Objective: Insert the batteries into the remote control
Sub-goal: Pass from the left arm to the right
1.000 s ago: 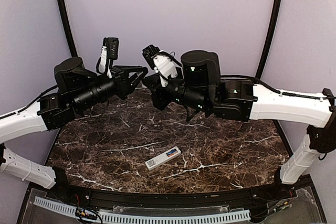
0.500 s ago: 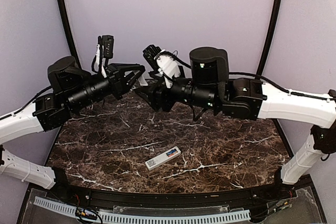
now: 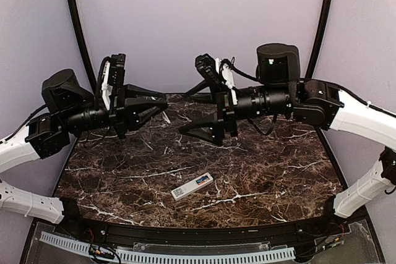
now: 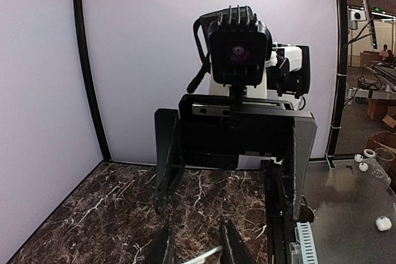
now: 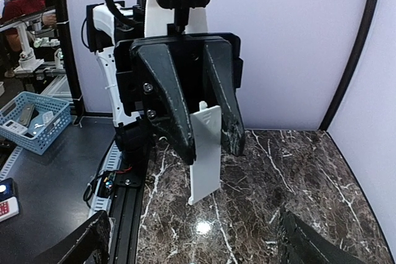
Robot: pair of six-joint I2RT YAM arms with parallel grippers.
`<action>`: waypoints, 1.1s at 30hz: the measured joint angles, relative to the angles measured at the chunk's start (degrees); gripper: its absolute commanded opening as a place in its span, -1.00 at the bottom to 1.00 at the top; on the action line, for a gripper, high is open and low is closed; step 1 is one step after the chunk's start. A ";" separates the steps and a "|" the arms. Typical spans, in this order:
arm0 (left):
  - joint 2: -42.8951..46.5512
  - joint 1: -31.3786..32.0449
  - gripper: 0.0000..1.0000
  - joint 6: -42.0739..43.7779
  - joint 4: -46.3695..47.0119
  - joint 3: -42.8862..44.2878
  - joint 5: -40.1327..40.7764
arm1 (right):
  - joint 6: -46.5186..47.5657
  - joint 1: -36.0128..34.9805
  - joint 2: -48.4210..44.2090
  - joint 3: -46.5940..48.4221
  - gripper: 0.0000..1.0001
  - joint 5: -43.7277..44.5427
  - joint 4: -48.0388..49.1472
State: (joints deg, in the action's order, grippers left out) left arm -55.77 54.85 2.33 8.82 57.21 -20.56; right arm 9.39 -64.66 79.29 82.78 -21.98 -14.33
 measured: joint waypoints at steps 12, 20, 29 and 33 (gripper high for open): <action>0.09 1.46 -1.00 1.75 -2.34 0.02 -8.98 | 0.85 0.00 8.50 3.61 0.68 -13.35 -0.04; 0.09 1.97 -1.00 0.90 -2.14 0.02 -10.91 | -0.20 0.00 12.28 5.49 0.02 -18.97 2.93; 0.09 2.32 -1.00 0.46 -2.05 0.02 -11.52 | -0.74 0.00 13.18 6.38 -0.47 -22.47 4.02; 0.11 2.40 -1.00 0.46 -2.05 0.02 -11.32 | -0.90 0.00 13.18 6.47 -0.58 -22.86 3.89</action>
State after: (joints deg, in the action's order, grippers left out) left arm -55.66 57.25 2.79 6.76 57.23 -31.88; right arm 8.49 -64.66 92.47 89.25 -44.84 -10.44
